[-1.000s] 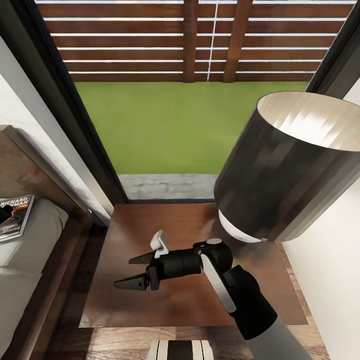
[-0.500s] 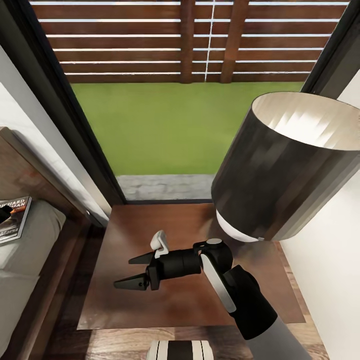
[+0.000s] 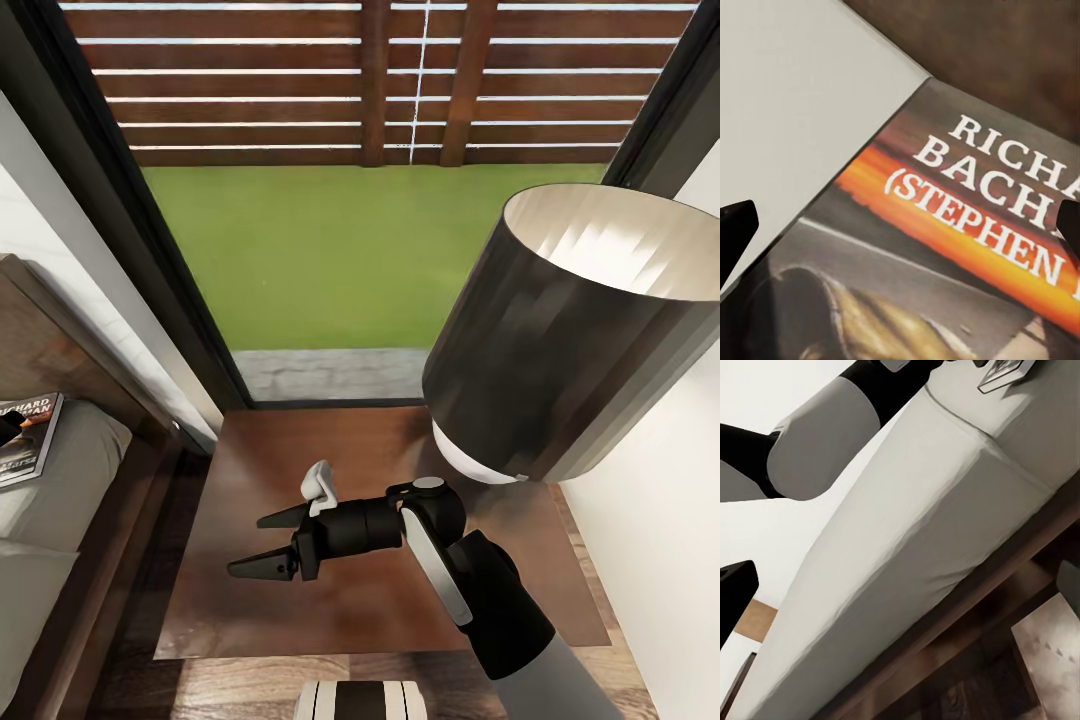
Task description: In the bedroom, move the book from the bed onto either nightstand, and place the two sandals side by side next to the bed.
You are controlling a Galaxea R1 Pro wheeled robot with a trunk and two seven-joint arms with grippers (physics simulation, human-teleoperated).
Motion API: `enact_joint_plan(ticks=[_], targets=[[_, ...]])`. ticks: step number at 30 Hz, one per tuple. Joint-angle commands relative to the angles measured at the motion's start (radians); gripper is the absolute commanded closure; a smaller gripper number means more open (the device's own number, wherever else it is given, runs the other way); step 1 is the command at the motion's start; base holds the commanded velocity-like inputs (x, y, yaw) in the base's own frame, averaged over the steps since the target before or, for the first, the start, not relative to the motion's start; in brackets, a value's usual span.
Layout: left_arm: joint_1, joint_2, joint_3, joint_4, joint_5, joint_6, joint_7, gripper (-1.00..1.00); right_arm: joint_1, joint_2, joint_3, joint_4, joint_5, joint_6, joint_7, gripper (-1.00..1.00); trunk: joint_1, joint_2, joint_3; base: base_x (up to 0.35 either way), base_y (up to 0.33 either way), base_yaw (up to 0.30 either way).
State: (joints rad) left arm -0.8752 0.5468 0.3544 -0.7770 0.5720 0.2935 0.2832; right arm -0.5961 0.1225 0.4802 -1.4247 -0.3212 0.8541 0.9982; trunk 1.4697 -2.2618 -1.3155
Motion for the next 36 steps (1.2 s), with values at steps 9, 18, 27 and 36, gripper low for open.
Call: enact_joint_plan(ticks=[9,18,27,36], targets=[[0.001,-0.005,-0.002,-0.001,0.032,0.001,0.002,-1.0,-0.001,0.0,0.0,0.0,-0.002,0.005,0.001,-1.0,0.0,0.0,-0.001,0.0,0.0,0.0],[0.001,-0.004,-0.002,-0.001,0.032,0.001,0.002,-1.0,-0.001,0.0,0.0,0.0,-0.002,0.005,0.001,-1.0,0.0,0.0,-0.001,0.0,0.0,0.0],[0.001,-0.004,-0.001,-0.001,0.032,0.001,0.002,-1.0,-0.001,0.0,0.0,0.0,-0.002,0.005,0.0,-1.0,0.0,0.0,-0.001,0.0,0.0,0.0],[0.001,-0.004,-0.002,-0.001,0.032,0.0,0.002,-1.0,-0.001,0.0,0.0,0.0,-0.002,0.005,0.0,-1.0,0.0,0.0,-0.001,-0.097,0.0,0.0]])
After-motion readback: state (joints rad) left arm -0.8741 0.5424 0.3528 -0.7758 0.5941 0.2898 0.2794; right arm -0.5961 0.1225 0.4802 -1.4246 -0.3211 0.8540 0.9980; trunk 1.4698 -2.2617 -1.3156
